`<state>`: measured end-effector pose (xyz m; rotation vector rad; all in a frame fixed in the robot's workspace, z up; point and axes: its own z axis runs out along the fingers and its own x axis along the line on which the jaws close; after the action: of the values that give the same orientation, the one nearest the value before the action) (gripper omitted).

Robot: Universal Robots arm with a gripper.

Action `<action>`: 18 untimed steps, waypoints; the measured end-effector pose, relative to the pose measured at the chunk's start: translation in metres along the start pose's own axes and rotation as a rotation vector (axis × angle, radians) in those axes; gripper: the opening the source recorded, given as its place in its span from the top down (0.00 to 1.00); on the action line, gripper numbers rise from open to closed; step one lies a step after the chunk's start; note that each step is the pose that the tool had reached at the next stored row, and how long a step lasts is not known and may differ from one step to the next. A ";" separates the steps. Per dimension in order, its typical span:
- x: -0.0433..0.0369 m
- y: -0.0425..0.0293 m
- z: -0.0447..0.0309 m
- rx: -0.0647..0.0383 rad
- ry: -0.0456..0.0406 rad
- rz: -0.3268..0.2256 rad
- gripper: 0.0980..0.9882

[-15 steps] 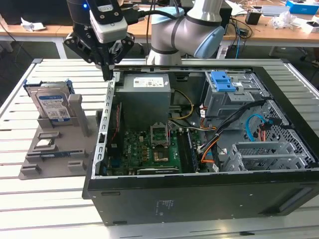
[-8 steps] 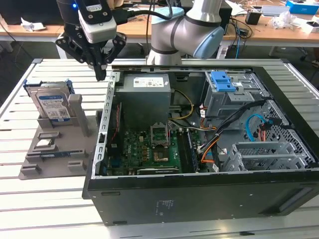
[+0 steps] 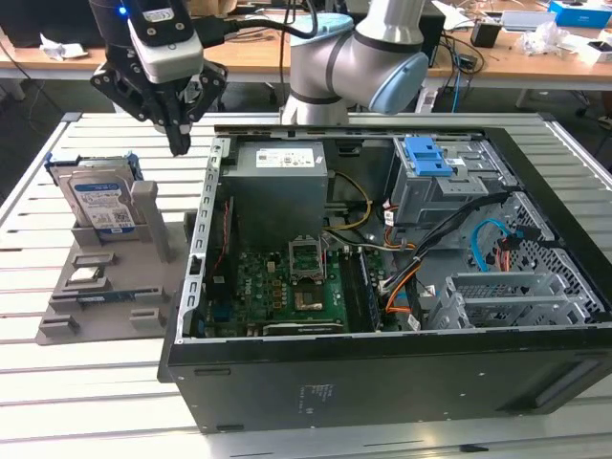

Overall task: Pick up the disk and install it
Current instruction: 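Reach for the disk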

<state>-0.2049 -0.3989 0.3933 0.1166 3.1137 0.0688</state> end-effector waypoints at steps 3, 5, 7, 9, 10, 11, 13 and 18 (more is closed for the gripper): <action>0.0075 -0.0005 -0.0002 0.000 0.0000 0.000 0.99; 0.0123 -0.0009 -0.0003 0.000 0.0000 0.000 0.99; 0.0164 -0.0012 -0.0004 0.000 0.0000 0.000 0.99; 0.0218 -0.0016 -0.0006 0.000 0.0000 0.000 0.99; 0.0250 -0.0019 -0.0006 0.000 0.0000 0.000 0.99; 0.0271 -0.0020 -0.0007 0.000 0.0000 0.000 0.99; 0.0357 -0.0027 -0.0009 0.000 0.0000 0.000 0.99; 0.0471 -0.0035 -0.0012 0.000 0.0000 0.000 0.99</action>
<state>-0.2521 -0.3988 0.3932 0.1166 3.1137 0.0689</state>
